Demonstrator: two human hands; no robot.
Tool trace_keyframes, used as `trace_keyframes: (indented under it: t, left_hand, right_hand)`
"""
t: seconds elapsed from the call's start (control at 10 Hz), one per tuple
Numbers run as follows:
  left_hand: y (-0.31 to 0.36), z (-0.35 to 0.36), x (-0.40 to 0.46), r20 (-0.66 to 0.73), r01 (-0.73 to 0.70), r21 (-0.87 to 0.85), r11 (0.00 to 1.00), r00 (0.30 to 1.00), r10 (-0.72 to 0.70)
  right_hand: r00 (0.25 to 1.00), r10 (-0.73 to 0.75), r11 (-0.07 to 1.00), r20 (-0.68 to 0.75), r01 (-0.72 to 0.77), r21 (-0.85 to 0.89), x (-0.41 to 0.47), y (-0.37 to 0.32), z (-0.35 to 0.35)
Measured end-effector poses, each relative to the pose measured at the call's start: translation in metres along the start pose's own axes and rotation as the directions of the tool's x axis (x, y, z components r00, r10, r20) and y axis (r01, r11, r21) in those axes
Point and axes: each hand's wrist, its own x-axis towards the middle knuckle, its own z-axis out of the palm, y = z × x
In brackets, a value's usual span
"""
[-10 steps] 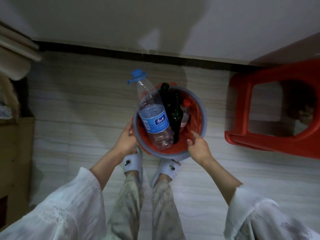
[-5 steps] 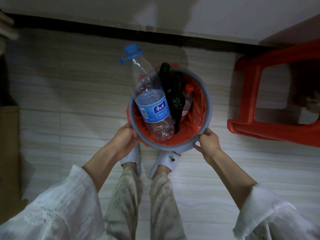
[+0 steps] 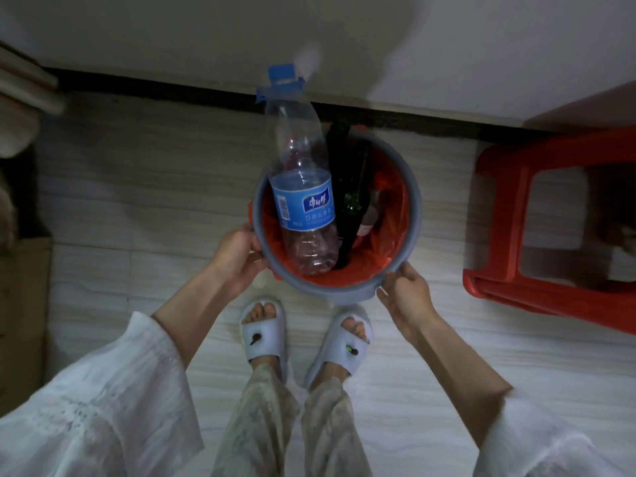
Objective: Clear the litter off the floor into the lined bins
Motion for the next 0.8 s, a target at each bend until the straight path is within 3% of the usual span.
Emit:
trace_keyframes:
  t: [0.2,0.5,0.7,0.8]
  left_hand:
    - [0.038,0.017,0.010,0.057,-0.126,-0.088,0.988,0.990,0.131]
    - [0.069,0.015,0.032,0.102,-0.188,-0.028,0.982,0.977,0.190]
    - [0.074,0.013,0.014,0.127,-0.185,0.255,0.949,0.980,0.156]
    - [0.080,0.013,-0.020,0.154,-0.261,0.361,0.895,0.964,0.218]
  right_hand:
    - [0.989,-0.115,0.993,0.095,0.113,0.021,0.035,-0.064,0.029]
    - [0.987,-0.097,0.994,0.126,0.088,0.071,0.062,-0.093,0.056]
    - [0.983,-0.129,0.978,0.130,0.148,-0.150,0.040,-0.096,0.057]
    - [0.981,-0.140,0.953,0.135,0.171,-0.250,0.018,-0.099,0.062]
